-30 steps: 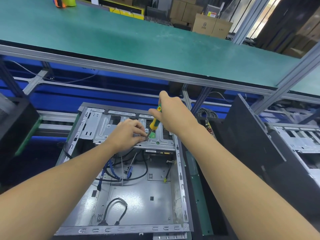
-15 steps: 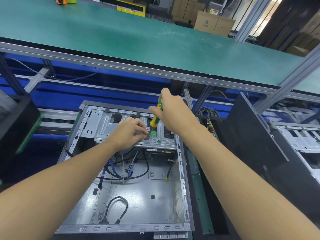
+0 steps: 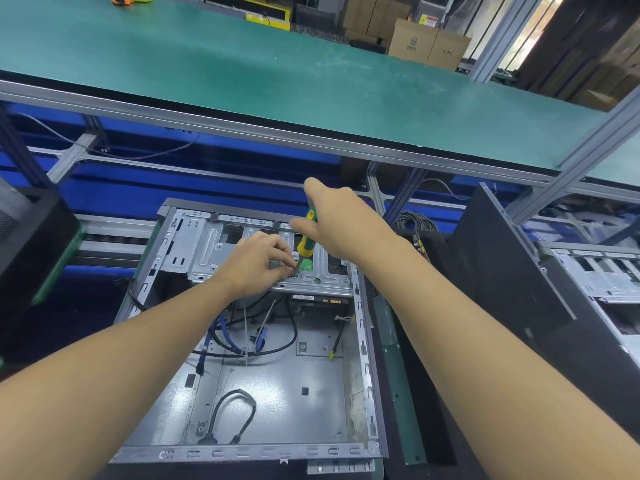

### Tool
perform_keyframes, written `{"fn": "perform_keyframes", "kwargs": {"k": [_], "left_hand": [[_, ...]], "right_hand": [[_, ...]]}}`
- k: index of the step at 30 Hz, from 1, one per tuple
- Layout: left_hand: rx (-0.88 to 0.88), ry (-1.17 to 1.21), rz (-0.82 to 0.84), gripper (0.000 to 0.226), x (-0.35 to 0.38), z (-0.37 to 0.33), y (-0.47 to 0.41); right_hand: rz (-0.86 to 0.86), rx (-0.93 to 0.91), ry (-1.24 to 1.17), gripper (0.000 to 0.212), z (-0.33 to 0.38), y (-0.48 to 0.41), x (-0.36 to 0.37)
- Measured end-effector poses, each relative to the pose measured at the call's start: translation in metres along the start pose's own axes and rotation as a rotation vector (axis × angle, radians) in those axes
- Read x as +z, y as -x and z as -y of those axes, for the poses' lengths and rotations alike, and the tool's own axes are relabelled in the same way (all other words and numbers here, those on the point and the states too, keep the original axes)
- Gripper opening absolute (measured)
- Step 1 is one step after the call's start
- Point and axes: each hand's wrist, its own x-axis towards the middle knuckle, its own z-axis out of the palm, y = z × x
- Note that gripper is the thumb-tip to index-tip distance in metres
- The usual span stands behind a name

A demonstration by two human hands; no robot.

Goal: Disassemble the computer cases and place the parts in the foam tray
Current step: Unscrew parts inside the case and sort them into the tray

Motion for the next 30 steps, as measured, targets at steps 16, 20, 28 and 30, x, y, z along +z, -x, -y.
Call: {"fn": "perform_keyframes", "kwargs": {"k": [16,20,28,30], "left_hand": [[0.042,-0.033,-0.013,0.015,0.0,-0.001,0.001],[0.033,-0.04,-0.005,0.015,0.002,0.002,0.0],[-0.003,0.022,-0.035,0.014,0.003,0.001,-0.002],[-0.008,0.032,-0.028,0.015,0.003,0.002,-0.001]], "right_hand": [[0.078,0.094,0.063,0.053,0.009,0.002,-0.007],[-0.026,0.153,0.198,0.037,0.012,0.001,-0.002],[0.281,0.053,-0.102,0.017,0.009,0.004,-0.021],[0.197,0.104,-0.075,0.037,0.012,0.006,-0.013]]}}
